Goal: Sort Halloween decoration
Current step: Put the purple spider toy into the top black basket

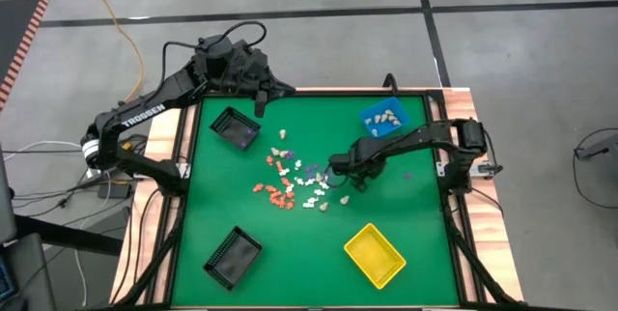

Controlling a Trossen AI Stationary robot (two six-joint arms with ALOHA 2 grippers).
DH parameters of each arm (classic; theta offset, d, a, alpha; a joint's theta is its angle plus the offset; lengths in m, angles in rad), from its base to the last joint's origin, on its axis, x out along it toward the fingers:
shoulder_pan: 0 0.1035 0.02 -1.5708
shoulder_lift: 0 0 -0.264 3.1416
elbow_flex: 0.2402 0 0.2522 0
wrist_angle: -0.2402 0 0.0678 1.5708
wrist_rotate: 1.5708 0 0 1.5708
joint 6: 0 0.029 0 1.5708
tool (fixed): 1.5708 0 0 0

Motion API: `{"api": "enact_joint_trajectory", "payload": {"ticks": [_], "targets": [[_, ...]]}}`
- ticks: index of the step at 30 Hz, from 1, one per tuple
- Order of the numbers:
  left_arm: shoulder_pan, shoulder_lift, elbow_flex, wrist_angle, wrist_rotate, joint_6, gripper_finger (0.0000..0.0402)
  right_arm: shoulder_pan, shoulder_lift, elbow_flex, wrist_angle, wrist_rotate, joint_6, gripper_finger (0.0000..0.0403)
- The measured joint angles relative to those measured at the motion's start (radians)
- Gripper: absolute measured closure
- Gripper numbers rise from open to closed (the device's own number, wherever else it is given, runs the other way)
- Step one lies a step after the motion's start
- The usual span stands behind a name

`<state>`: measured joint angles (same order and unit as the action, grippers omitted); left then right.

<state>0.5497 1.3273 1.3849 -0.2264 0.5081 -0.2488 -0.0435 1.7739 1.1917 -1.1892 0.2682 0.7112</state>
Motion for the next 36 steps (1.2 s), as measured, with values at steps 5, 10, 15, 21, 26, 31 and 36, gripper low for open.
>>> {"api": "enact_joint_trajectory", "payload": {"ticks": [5,10,15,21,26,31,36], "targets": [[-0.01,0.0,0.0,0.0,0.033,-0.007,0.0401,0.032,-0.057,-0.015,-0.023,0.021,0.234,0.031],[-0.01,0.0,0.0,0.0,0.092,0.005,0.0401,0.057,-0.128,-0.15,-0.014,-0.026,0.499,0.0241],[-0.01,0.0,0.0,0.0,0.096,0.009,0.0401,0.11,-0.223,-0.301,-0.007,-0.03,0.809,0.0168],[-0.01,0.0,0.0,0.0,0.079,0.003,0.0401,0.168,-0.322,-0.433,0.07,0.011,1.094,0.0137],[-0.01,0.0,0.0,0.0,0.022,-0.008,0.0401,0.186,-0.326,-0.518,0.193,0.021,1.216,0.0136],[-0.01,0.0,0.0,0.0,-0.005,-0.017,0.0401,0.19,-0.296,-0.537,0.211,0.07,1.271,0.0135],[-0.01,0.0,0.0,0.0,-0.022,-0.023,0.0401,0.188,-0.267,-0.539,0.198,0.127,1.278,0.0138]]}}
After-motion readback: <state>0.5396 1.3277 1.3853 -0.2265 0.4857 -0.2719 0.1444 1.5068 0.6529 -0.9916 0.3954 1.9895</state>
